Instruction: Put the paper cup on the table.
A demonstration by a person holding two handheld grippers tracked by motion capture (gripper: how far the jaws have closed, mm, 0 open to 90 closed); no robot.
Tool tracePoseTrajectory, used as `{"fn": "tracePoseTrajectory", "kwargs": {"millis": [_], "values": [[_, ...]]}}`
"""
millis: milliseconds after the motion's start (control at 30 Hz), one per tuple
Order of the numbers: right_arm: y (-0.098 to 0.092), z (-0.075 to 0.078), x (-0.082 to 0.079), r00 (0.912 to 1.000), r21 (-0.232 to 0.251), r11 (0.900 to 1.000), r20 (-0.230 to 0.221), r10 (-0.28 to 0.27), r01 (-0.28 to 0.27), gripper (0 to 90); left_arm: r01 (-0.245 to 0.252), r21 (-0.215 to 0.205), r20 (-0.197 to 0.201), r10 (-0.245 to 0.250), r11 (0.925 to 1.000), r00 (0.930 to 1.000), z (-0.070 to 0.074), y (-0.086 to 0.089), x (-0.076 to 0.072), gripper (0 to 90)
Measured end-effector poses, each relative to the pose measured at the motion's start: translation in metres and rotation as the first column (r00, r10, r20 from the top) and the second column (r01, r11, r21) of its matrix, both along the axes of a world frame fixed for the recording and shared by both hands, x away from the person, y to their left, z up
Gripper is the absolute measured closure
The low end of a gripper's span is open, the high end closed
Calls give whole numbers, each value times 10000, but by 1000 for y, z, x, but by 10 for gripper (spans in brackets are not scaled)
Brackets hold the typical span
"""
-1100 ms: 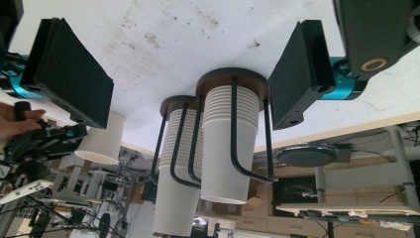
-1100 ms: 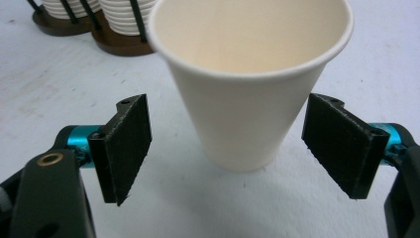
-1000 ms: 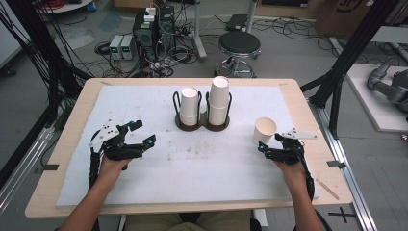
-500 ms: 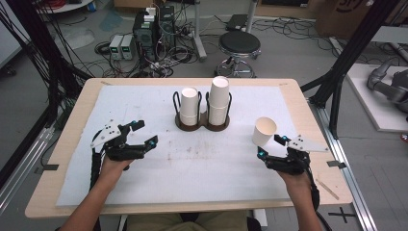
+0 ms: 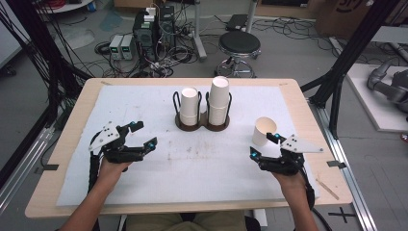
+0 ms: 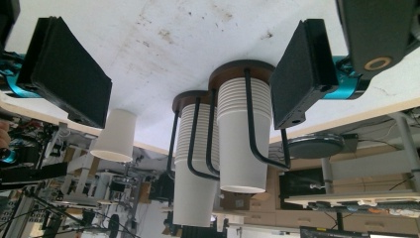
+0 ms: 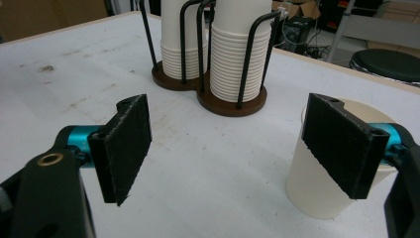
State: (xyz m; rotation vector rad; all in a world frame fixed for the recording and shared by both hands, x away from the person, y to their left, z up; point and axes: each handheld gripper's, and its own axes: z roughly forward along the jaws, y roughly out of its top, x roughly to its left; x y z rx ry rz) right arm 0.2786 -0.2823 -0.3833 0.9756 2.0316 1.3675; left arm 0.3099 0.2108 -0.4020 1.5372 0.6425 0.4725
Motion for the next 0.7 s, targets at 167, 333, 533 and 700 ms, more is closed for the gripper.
{"fn": "tracePoseTrajectory", "kwargs": {"millis": [167, 333, 533, 700], "values": [[5, 2, 0, 10000, -81, 10000, 23, 41, -41, 201, -33, 2, 44, 33, 10000, 10000, 1, 3, -4, 165], [7, 2, 2, 9999, -240, 9996, 88, 117, -115, 201, -55, 57, 35, 55, 10000, 10000, 1, 4, -5, 165], [7, 1, 2, 9999, -225, 9996, 68, 142, -140, 201, -70, 36, -13, 70, 10000, 10000, -1, 3, -4, 166], [7, 1, 3, 9999, -197, 9997, 60, 156, -154, 201, -98, 54, -18, 98, 9999, 9999, -1, 4, -3, 167]]}}
